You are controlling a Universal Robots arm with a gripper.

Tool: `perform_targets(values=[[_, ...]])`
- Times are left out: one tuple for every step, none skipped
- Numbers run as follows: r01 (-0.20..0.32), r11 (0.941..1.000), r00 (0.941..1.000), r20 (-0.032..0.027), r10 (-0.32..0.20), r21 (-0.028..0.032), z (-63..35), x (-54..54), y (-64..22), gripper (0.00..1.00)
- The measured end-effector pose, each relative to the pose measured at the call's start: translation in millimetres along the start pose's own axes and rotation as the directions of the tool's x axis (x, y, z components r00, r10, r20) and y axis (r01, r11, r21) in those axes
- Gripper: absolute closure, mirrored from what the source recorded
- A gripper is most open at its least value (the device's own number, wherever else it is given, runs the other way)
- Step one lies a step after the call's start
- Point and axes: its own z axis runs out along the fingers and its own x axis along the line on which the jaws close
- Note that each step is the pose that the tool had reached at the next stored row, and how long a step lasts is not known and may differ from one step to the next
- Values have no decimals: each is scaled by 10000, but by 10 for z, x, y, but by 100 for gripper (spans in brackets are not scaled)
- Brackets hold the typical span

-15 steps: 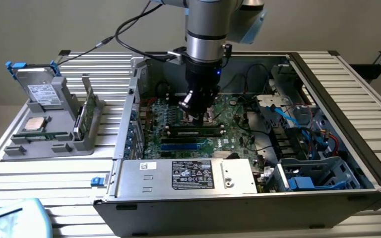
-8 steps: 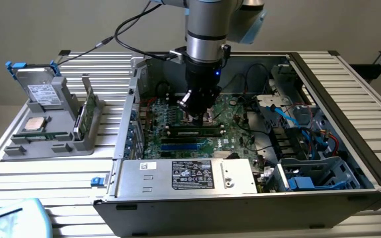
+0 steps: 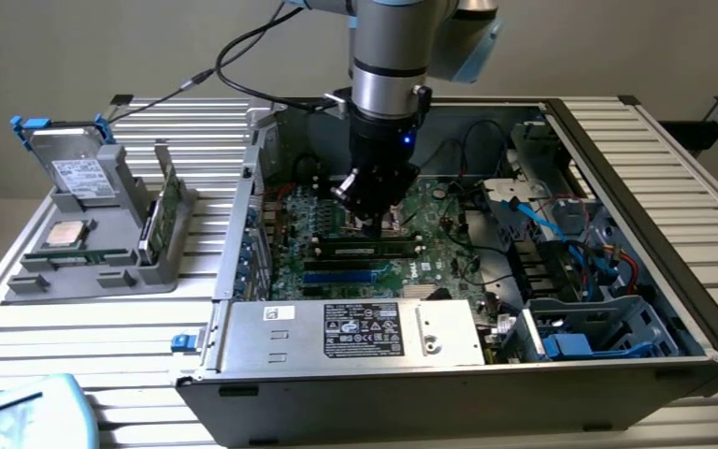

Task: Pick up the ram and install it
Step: 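Press down the ram until it locks into place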

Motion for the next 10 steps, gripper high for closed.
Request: perform_targets(values=[[-128,9999,9999,-2,128,-9,1,0,0,90],[-257,9997,9997,-5,257,-19,2,0,0,90],[-385,9993,9993,-6,385,-29,3,0,0,90],[-516,9987,9987,-11,516,-40,5,-1,0,90],[-644,9979,9979,-17,644,-49,6,0,0,90],[-777,9970,9970,-22,777,-60,7,-1,1,90],[-900,9959,9959,-28,900,-70,8,-1,1,90],[-1029,9947,9947,-33,1028,-81,10,-1,1,90],[-1158,9932,9933,-39,1158,-91,11,-1,1,90],[-1286,9916,9917,-44,1286,-102,13,-1,1,90]])
